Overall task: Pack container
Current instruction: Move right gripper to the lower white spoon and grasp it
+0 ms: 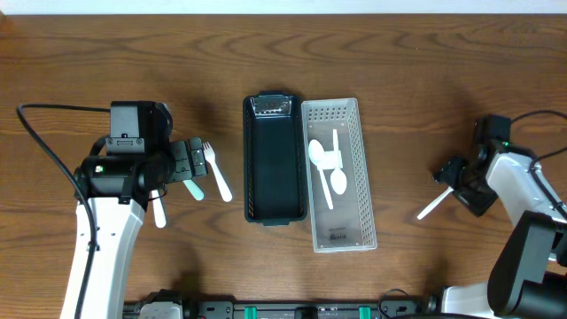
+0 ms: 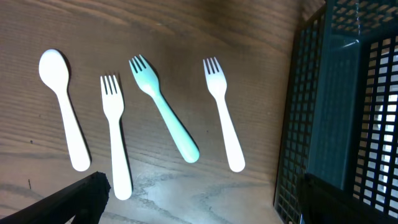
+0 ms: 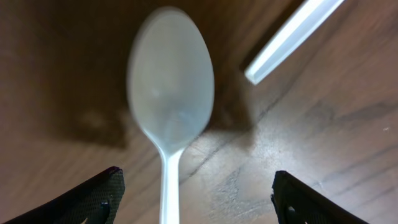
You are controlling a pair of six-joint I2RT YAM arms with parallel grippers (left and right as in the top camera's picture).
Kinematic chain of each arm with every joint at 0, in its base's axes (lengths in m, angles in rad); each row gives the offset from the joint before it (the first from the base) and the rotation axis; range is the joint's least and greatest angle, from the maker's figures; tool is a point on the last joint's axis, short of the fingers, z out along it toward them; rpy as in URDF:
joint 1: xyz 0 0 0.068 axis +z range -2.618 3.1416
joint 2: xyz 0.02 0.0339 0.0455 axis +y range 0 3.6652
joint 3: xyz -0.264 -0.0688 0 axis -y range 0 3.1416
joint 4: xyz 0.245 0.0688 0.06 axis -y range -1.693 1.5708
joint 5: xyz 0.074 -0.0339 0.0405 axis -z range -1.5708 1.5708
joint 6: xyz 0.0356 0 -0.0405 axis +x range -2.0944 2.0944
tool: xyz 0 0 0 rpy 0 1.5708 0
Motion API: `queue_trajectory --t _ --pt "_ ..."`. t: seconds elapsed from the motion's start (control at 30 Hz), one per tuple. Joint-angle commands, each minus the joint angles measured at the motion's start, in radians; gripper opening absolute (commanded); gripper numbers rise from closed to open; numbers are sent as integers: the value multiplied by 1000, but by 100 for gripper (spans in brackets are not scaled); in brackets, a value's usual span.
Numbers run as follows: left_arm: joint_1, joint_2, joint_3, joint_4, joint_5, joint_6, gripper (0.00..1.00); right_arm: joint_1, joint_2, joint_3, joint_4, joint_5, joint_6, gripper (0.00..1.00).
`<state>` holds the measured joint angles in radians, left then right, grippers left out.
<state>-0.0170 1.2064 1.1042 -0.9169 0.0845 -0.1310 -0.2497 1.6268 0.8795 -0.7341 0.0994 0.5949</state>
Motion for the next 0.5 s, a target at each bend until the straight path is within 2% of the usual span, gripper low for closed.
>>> queue_trajectory --t 0.0,0.13,0.23,0.47 --pt "0 2 19 -9 10 -5 98 -7 -3 -49 32 -3 10 80" --pt "0 2 19 -15 10 -5 98 -7 -3 -70 52 -3 9 80" --pt "0 2 19 -15 10 -5 98 -7 -3 -70 66 -3 -9 75" --pt "0 2 19 -16 10 -5 98 -7 -3 -83 91 -3 -9 51"
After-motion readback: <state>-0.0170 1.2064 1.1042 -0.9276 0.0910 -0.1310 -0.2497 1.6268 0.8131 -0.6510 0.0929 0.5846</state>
